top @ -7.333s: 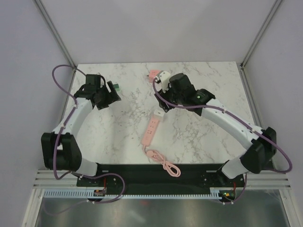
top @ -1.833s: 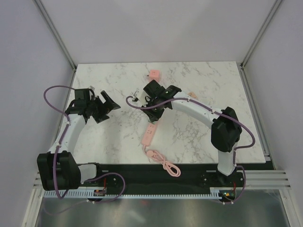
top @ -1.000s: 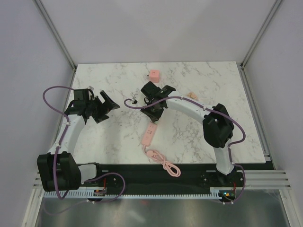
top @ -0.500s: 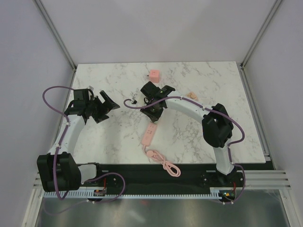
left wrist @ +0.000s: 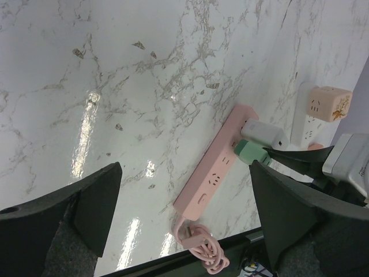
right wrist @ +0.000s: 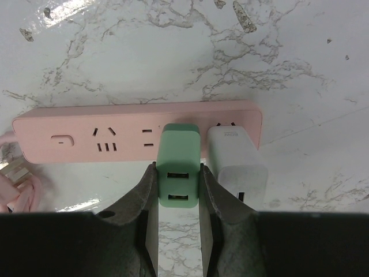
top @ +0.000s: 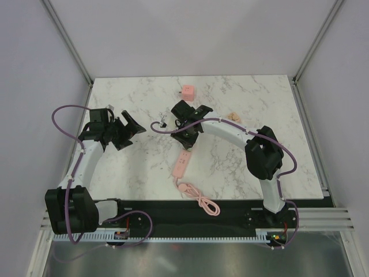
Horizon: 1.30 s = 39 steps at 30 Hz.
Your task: Insert the plug
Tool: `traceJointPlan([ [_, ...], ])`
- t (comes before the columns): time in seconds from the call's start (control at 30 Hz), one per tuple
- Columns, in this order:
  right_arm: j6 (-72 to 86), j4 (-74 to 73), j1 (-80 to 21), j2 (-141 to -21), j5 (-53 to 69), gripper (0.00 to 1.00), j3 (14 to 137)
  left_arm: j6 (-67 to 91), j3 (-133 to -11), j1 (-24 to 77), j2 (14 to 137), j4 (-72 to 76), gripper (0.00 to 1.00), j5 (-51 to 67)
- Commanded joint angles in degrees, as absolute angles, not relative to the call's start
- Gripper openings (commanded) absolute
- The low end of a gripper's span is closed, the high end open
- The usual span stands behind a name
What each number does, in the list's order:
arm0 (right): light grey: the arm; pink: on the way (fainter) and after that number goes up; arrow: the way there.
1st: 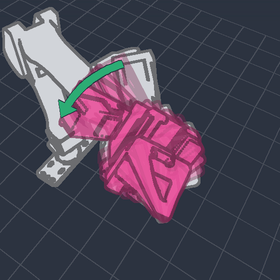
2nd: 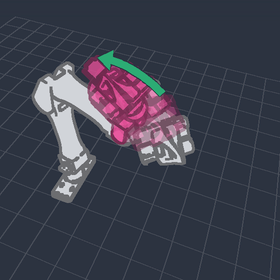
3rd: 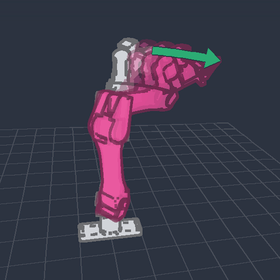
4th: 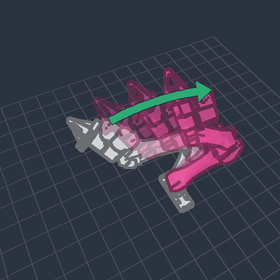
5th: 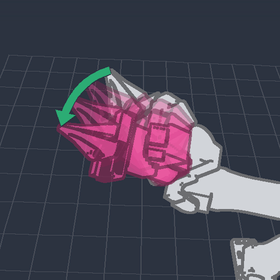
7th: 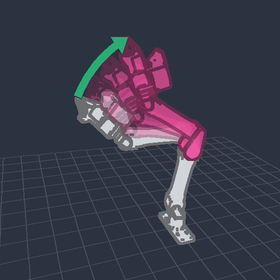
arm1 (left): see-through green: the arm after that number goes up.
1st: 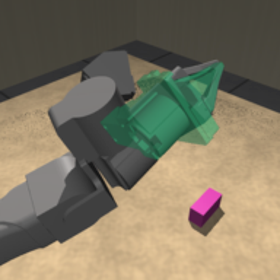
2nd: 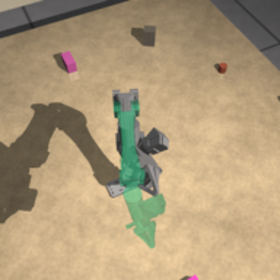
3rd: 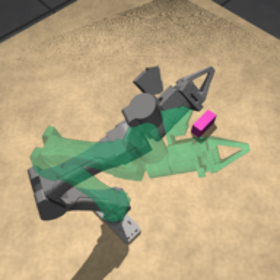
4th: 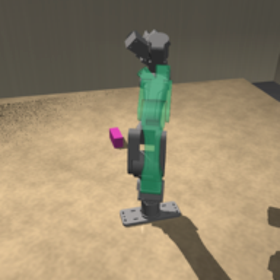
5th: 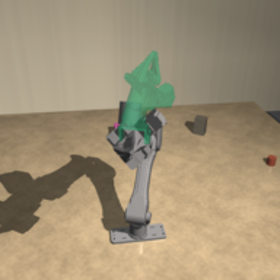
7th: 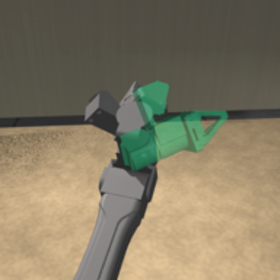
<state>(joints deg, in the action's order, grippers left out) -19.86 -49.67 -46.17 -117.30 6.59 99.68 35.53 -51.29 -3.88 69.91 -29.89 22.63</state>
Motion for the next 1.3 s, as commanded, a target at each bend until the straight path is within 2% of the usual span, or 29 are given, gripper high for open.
traceJointPlan([
  [0.0, -20.30, -47.38, -46.32, -117.69, 7.12, 0.00, 97.39, 36.04, -51.33, -3.96, 68.38, -28.30, 1.00, 22.24],
  [0.93, -19.60, -38.15, -45.00, -119.18, 6.59, 0.00, 84.91, 36.04, -51.42, -3.96, 68.03, -28.39, 1.00, 21.88],
  [1.13, -18.64, -38.23, -44.91, -119.09, 3.79, 0.00, 86.74, 35.69, -51.50, -3.96, 67.59, -28.39, 1.00, 21.88],
  [1.27, -18.02, -39.55, -45.00, -117.51, 3.08, 0.14, 90.61, 35.60, -51.50, -3.96, 67.24, -28.30, 1.00, 21.71],
])
